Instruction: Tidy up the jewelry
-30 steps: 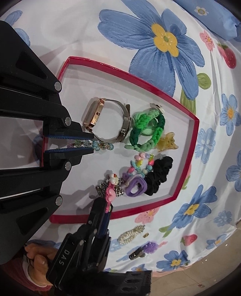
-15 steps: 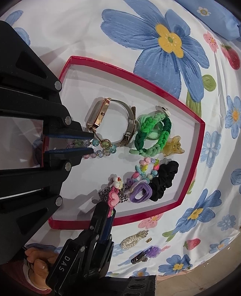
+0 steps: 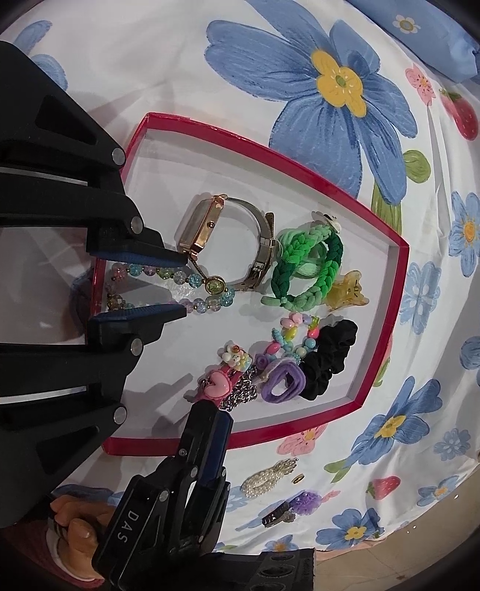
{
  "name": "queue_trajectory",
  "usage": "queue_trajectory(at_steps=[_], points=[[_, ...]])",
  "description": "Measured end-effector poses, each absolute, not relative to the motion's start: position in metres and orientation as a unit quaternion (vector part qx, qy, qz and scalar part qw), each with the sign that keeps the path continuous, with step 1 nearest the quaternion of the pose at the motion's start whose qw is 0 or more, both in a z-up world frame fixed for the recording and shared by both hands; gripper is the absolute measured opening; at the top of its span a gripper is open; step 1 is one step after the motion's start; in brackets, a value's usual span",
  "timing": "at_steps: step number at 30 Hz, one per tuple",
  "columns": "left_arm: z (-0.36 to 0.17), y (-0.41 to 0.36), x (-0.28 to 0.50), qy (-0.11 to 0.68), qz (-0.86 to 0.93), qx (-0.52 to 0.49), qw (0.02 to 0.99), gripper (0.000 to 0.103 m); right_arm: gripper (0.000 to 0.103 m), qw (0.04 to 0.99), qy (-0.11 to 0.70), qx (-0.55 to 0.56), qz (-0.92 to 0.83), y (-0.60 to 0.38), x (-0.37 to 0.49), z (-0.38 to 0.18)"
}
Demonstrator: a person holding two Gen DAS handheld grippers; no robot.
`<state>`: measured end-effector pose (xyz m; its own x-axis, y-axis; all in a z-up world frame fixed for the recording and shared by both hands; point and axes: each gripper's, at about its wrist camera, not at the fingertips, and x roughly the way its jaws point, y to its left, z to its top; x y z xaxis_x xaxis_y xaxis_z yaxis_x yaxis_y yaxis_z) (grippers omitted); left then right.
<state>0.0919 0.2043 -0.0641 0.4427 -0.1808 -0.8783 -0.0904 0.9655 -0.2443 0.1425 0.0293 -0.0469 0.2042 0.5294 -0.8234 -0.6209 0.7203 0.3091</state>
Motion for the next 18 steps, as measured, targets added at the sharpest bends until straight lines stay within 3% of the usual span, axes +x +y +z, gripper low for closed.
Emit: queue_trajectory(at_steps=[10, 13, 15, 17, 18], points=[[-0.058, 0.202, 0.087, 0.521, -0.031, -0.132, 0.842, 0.026, 0.024, 0.775, 0.510, -0.037, 0.370, 0.028, 0.142, -0.044], [-0.055, 0.202, 0.083, 0.517, -0.030, -0.133, 0.845, 0.028, 0.031, 0.783, 0.501, -0.023, 0.368, 0.022, 0.142, -0.038], [-0.050, 0.204, 0.080, 0.512, -0.029, -0.139, 0.847, 0.037, 0.040, 0.790, 0.491, -0.004, 0.367, 0.015, 0.142, -0.031], [-0.043, 0.207, 0.074, 0.502, -0.021, -0.148, 0.852, 0.060, 0.043, 0.799, 0.480, 0.015, 0.363, 0.007, 0.143, -0.023], [-0.037, 0.209, 0.068, 0.492, -0.015, -0.155, 0.857, 0.064, 0.047, 0.804, 0.472, 0.027, 0.362, 0.002, 0.142, -0.018]])
